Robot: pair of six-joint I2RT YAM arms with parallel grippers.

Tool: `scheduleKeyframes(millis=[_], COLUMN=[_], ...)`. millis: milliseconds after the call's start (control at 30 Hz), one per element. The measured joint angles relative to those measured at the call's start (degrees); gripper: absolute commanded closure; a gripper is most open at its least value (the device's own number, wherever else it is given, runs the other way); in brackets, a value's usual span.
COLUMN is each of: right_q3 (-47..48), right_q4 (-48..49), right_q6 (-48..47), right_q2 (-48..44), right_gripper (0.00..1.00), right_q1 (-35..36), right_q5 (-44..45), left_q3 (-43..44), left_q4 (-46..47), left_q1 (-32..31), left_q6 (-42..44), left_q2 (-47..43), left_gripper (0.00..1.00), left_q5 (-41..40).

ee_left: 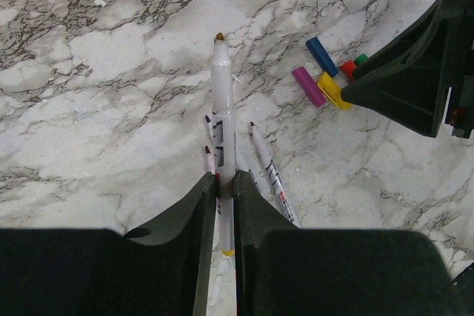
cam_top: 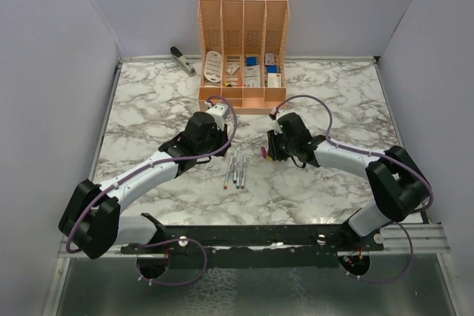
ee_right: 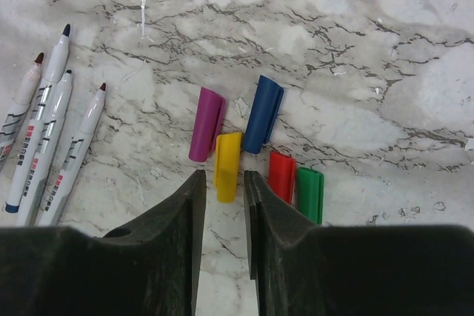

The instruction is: Insert the pens into the pen caps

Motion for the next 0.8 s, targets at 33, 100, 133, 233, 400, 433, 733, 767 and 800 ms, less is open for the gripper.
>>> scheduleKeyframes(millis=[33, 100, 133, 233, 400, 433, 733, 767, 800], right_q3=[0.07, 0.37, 0.72, 1.33, 1.81, 1.81, 1.84, 1.86, 1.86], right_q4=[-0.04, -0.35, -0.66, -0.96, -1.42, -1.57, -2.45, -2.45, -2.45], right_q6=[-0.02, 0.02, 0.02, 0.02, 0.02, 0.02, 0.09, 0.09, 0.09], right_q2=[0.20, 0.70, 1.16, 2.14, 3.26, 3.39, 4.39, 4.42, 4.44], right_gripper=[0.74, 0.74, 0.74, 0.74, 0.74, 0.74, 0.74, 0.74, 0.74], right_q1=[0.00, 0.00, 0.04, 0.04, 0.04, 0.04, 0.13, 0.22, 0.31], right_q5=[0.15, 0.46, 0.66, 0.96, 1.07, 1.07, 1.05, 1.05, 1.05], left_q3=[0.00, 0.00, 0.00, 0.00, 0.00, 0.00, 0.00, 0.00, -0.02], left_q4=[-0.02, -0.07, -0.07, -0.09, -0.11, -0.17, -0.81, -0.79, -0.79], left_q1=[0.00, 0.00, 0.00, 0.00, 0.00, 0.00, 0.00, 0.00, 0.00], left_q6=[0.00, 0.00, 0.00, -0.04, -0.11, -0.11, -0.13, -0.13, -0.13], left_q2=[0.00, 0.00, 0.00, 0.00, 0.00, 0.00, 0.00, 0.00, 0.00], left_gripper=[1.00, 1.00, 1.00, 1.00, 1.00, 1.00, 1.00, 1.00, 1.00], left_q5=[0.00, 0.00, 0.00, 0.00, 0.00, 0.00, 0.00, 0.00, 0.00])
